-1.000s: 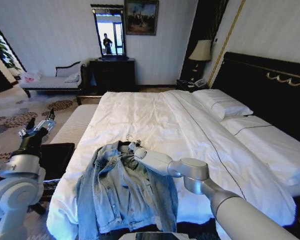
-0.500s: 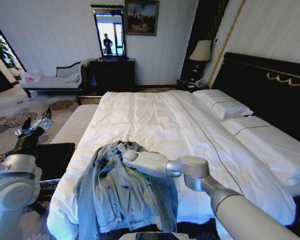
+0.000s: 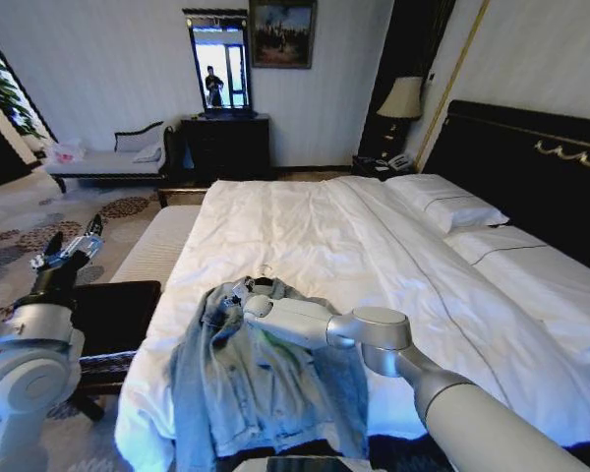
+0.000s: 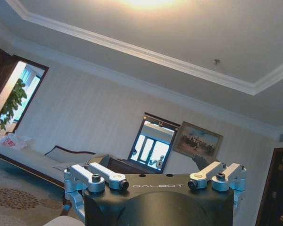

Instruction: Pick up the clothes from the bed and hang them on the clothes hanger.

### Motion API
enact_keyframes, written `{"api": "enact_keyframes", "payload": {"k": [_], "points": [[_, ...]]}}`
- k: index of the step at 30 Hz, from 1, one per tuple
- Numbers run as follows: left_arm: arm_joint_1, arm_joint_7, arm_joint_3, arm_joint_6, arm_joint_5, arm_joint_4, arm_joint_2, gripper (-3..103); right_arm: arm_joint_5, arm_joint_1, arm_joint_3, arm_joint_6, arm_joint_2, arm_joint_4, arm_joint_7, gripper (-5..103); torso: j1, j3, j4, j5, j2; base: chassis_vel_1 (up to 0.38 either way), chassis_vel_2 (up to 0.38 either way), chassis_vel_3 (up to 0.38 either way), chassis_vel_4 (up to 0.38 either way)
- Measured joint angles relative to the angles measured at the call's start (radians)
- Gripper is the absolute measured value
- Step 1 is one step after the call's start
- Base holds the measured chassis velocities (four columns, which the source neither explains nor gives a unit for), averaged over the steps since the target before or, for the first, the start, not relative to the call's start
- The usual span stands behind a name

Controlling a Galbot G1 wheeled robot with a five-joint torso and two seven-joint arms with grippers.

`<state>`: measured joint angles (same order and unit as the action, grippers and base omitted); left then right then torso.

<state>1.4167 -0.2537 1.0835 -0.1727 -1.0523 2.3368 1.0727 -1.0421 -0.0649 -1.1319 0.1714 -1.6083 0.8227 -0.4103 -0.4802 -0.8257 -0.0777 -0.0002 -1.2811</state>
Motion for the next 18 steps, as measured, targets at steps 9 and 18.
{"api": "enact_keyframes", "payload": {"k": [9,18], "points": [[0.005,0.0,0.006,0.002,0.002,0.002,0.0,100,0.039,0.009,0.015,0.073,0.0,-0.022,-0.099,100,0.001,0.0,-0.0003,0.0004,0.0,0.078,0.075,-0.061,-0.059],[0.011,0.001,0.028,0.005,-0.008,0.0,-0.004,100,0.053,0.032,0.041,0.169,0.001,-0.014,-0.154,100,0.0,0.0,-0.0008,0.0005,0.0,-0.055,-0.046,0.017,0.006]]}}
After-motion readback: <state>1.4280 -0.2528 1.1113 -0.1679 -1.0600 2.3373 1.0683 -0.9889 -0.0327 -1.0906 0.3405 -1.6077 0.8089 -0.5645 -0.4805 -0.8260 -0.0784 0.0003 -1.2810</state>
